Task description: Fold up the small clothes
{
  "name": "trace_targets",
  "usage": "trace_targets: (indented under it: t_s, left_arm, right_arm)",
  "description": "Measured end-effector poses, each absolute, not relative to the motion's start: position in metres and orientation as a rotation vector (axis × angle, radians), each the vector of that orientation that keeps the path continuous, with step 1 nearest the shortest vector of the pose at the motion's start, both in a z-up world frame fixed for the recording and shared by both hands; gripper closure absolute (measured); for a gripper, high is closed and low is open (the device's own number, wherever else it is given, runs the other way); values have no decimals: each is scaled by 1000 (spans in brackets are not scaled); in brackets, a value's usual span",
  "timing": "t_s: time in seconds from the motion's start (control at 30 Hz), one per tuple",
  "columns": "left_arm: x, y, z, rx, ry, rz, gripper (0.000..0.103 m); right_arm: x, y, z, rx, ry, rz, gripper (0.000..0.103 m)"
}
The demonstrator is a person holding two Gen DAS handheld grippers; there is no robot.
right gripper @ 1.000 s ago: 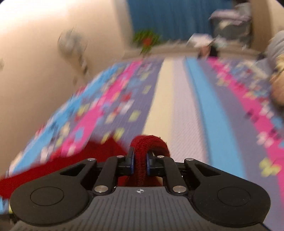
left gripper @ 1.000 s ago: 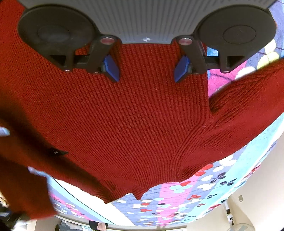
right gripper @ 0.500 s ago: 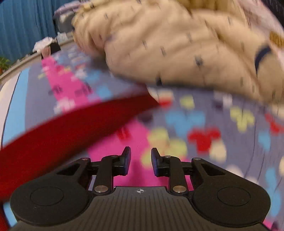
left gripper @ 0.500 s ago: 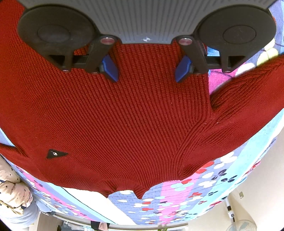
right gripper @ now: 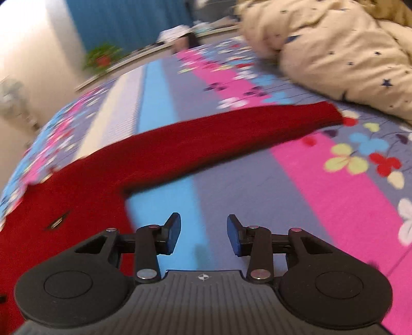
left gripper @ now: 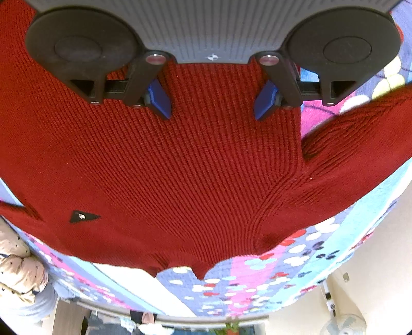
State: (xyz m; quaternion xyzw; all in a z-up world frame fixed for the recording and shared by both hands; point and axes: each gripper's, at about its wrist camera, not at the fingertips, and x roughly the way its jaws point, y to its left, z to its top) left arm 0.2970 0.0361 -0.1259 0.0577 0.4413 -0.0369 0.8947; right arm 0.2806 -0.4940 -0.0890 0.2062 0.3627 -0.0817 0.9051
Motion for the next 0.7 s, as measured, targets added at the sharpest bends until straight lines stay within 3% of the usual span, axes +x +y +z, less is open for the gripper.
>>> trace_targets:
  t_s: [0.17, 0.43, 0.57, 0.7]
  left_arm:
    - [258, 40, -113, 154, 920, -86, 26]
    - [154, 87, -77, -30, 974, 1, 26]
    - [110, 105, -83, -94, 1039, 68, 26]
    - [91, 115, -101, -139, 1149, 51, 26]
  right_arm:
    - [235, -462, -71, 390, 804, -92, 53]
    - [168, -440, -74, 355, 903, -46, 50]
    - [146, -429, -79, 212, 947, -15, 38]
    - [132, -423, -94, 87, 1037, -10, 36]
